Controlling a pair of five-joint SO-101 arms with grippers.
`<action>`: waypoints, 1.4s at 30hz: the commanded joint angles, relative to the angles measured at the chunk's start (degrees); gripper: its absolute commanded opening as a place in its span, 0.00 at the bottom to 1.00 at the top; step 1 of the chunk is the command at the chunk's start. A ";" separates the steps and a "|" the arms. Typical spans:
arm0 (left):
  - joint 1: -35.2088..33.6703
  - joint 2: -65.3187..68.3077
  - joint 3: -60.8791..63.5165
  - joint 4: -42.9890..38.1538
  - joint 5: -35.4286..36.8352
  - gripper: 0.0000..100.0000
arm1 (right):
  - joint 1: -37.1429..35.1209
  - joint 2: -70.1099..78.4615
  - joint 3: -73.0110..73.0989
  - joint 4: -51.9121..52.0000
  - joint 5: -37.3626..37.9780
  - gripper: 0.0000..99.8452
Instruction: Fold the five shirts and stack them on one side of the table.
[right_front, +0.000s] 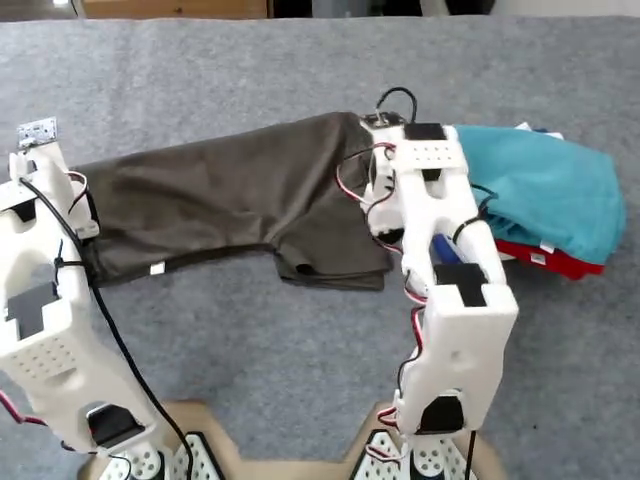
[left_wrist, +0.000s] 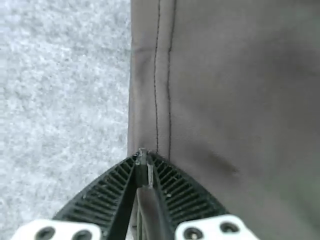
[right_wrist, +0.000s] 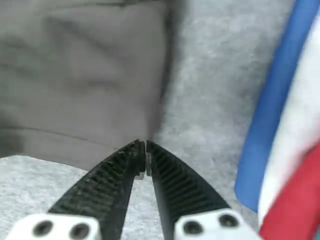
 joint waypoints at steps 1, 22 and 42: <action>-0.75 -5.19 -1.63 2.81 -0.44 0.03 | -0.09 -6.55 0.13 2.02 2.37 0.01; 0.04 -46.77 21.58 12.48 -0.79 0.03 | -9.67 -37.58 20.88 12.92 45.98 0.02; 10.24 -66.37 74.59 -35.34 7.74 0.03 | -21.10 -39.08 39.25 -4.84 47.47 0.15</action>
